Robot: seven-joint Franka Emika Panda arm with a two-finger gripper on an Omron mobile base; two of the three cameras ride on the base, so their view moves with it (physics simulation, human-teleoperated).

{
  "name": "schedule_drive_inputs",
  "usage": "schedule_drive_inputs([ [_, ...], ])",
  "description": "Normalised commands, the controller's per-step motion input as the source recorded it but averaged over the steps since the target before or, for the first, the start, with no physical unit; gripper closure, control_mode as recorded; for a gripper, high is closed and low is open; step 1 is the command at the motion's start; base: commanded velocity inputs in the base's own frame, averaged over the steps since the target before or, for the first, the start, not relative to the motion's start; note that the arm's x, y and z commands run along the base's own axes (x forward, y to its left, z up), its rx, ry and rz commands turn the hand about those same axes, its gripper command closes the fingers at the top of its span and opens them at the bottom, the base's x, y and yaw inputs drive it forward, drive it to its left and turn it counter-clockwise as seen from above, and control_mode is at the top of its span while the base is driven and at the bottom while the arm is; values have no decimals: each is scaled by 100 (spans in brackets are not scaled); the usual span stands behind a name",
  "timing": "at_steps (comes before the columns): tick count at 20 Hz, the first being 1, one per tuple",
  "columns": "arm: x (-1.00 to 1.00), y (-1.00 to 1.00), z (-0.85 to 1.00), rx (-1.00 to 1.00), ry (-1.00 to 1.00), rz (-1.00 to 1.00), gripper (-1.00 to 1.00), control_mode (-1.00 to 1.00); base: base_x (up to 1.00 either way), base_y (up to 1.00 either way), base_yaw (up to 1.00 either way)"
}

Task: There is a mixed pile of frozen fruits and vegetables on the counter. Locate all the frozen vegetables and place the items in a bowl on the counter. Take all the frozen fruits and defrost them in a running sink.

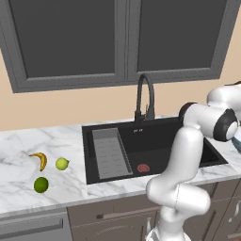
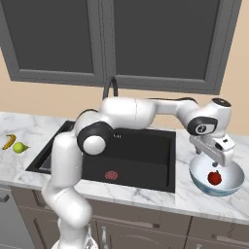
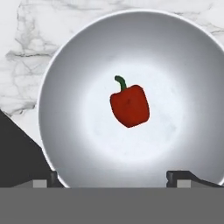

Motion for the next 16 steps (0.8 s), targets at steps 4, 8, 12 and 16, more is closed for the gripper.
schedule_drive_inputs([
  [4,-2,47,0,-11,-7,-2,-100,-100,0,0,0],
  [8,3,56,0,-10,-1,0,-100,-100,0,0,0],
  [12,14,58,0,-9,2,0,-100,-100,0,0,0],
  [16,14,55,1,-10,7,0,-100,-100,0,0,0],
])
